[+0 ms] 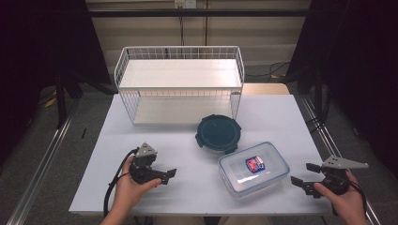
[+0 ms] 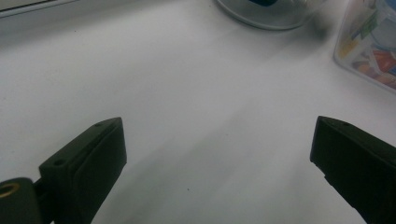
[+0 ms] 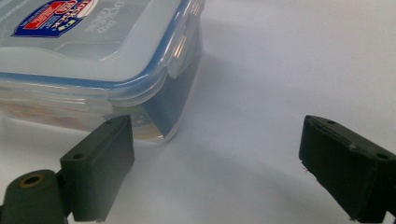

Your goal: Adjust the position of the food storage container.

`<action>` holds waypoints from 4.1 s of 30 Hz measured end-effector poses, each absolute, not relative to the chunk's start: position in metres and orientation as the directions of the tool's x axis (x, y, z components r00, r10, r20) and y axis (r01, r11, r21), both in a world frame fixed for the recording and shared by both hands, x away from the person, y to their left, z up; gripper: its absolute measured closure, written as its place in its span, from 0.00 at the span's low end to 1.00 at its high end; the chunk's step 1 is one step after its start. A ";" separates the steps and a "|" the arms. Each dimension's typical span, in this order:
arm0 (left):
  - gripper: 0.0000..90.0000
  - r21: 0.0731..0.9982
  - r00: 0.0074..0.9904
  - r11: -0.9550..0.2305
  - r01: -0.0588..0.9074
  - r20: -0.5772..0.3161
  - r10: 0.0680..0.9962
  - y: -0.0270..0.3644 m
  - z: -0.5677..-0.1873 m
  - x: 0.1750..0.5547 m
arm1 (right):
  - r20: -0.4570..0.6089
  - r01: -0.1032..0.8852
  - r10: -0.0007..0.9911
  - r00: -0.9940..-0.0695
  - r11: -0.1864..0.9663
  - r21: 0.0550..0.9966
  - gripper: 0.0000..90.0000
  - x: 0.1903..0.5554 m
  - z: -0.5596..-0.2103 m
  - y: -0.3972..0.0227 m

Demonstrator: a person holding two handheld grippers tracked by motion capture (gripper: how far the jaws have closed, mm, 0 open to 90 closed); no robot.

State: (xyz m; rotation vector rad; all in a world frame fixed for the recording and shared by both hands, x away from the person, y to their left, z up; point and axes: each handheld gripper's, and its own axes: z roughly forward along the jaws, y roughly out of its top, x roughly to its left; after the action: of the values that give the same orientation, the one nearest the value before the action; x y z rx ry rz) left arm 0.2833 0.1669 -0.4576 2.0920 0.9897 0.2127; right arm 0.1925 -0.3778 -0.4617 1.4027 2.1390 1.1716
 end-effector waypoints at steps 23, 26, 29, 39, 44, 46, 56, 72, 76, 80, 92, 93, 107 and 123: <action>0.04 0.718 0.682 -0.376 0.586 -0.186 0.708 0.165 -0.458 0.284 | 0.068 0.578 0.903 -0.423 0.211 0.788 0.82 0.200 -0.459 -0.377; 0.04 0.717 0.681 -0.378 0.586 -0.184 0.709 0.165 -0.458 0.284 | 0.071 0.582 0.902 -0.427 0.213 0.785 0.90 0.202 -0.461 -0.377; 0.04 0.717 0.675 -0.368 0.592 -0.191 0.713 0.165 -0.458 0.284 | 0.073 0.584 0.899 -0.432 0.217 0.782 0.97 0.204 -0.463 -0.375; 0.04 0.717 0.677 -0.376 0.587 -0.180 0.714 0.165 -0.458 0.282 | 0.051 0.565 0.882 -0.468 0.255 0.785 1.00 0.209 -0.464 -0.362; 0.04 0.715 0.678 -0.376 0.590 -0.186 0.711 0.164 -0.458 0.282 | 0.072 0.565 0.869 -0.490 0.255 0.785 1.00 0.209 -0.465 -0.357; 0.04 0.714 0.678 -0.375 0.591 -0.188 0.711 0.164 -0.458 0.282 | 0.083 0.563 0.859 -0.506 0.256 0.786 1.00 0.209 -0.465 -0.354; 0.04 0.714 0.676 -0.369 0.595 -0.195 0.711 0.164 -0.458 0.282 | 0.088 0.567 0.859 -0.505 0.254 0.783 1.00 0.204 -0.464 -0.347; 0.04 0.703 0.676 -0.367 0.609 -0.219 0.704 0.163 -0.459 0.283 | 0.096 0.563 0.823 -0.559 0.292 0.773 1.00 0.196 -0.462 -0.327; 0.04 0.704 0.677 -0.365 0.610 -0.222 0.702 0.163 -0.458 0.283 | 0.103 0.562 0.815 -0.571 0.296 0.772 1.00 0.193 -0.462 -0.324; 0.04 0.700 0.675 -0.360 0.617 -0.236 0.699 0.162 -0.458 0.283 | 0.116 0.563 0.804 -0.583 0.296 0.772 1.00 0.190 -0.462 -0.320; 0.04 0.701 0.659 -0.338 0.628 -0.249 0.709 0.164 -0.457 0.284 | 0.130 0.551 0.768 -0.627 0.319 0.771 1.00 0.191 -0.463 -0.306; 0.04 0.701 0.659 -0.338 0.628 -0.249 0.710 0.164 -0.457 0.284 | 0.132 0.550 0.765 -0.630 0.319 0.772 1.00 0.191 -0.463 -0.306; 0.04 0.692 0.651 -0.319 0.647 -0.284 0.704 0.159 -0.457 0.284 | 0.145 0.542 0.738 -0.659 0.332 0.772 1.00 0.188 -0.464 -0.292; 0.05 0.675 0.632 -0.251 0.694 -0.404 0.661 0.156 -0.453 0.277 | 0.163 0.545 0.720 -0.674 0.337 0.768 1.00 0.191 -0.465 -0.277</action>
State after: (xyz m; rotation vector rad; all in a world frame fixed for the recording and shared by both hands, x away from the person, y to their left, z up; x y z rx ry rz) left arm 0.2768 0.1562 -0.4528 1.9666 1.0661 -0.0468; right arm 0.1911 -0.2765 -0.4654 1.1504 2.3921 1.2503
